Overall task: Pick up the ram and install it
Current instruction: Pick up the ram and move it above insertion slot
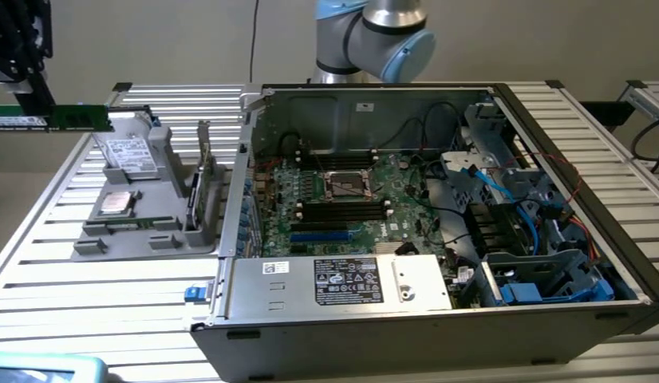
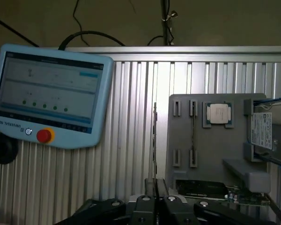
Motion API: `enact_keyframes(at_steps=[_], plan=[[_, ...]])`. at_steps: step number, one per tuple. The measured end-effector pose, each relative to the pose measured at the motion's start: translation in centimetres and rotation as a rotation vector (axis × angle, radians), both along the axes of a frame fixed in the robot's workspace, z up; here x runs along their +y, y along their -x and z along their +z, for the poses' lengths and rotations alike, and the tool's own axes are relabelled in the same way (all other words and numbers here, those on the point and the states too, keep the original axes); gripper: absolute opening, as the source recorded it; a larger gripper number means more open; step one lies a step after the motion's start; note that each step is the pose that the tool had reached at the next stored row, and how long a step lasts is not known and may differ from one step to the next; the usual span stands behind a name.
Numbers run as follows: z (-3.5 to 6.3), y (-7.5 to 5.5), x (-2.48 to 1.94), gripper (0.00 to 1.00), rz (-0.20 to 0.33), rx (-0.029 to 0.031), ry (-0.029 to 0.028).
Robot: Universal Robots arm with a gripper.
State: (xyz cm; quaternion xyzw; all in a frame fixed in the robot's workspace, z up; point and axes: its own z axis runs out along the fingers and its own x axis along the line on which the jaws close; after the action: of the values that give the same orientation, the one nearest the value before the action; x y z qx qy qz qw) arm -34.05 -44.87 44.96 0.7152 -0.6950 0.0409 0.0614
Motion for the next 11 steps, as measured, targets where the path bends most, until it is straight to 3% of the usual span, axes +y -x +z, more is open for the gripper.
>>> enact_keyframes(at_steps=[4,7,11], plan=[[0.09,-0.9,-1.12,0.13,0.000,0.0125,0.0000],[0.36,-2.1,-1.45,0.13,0.000,0.0184,0.0000],[0.94,-3.8,-1.60,0.13,0.001,0.0209,0.0000]])
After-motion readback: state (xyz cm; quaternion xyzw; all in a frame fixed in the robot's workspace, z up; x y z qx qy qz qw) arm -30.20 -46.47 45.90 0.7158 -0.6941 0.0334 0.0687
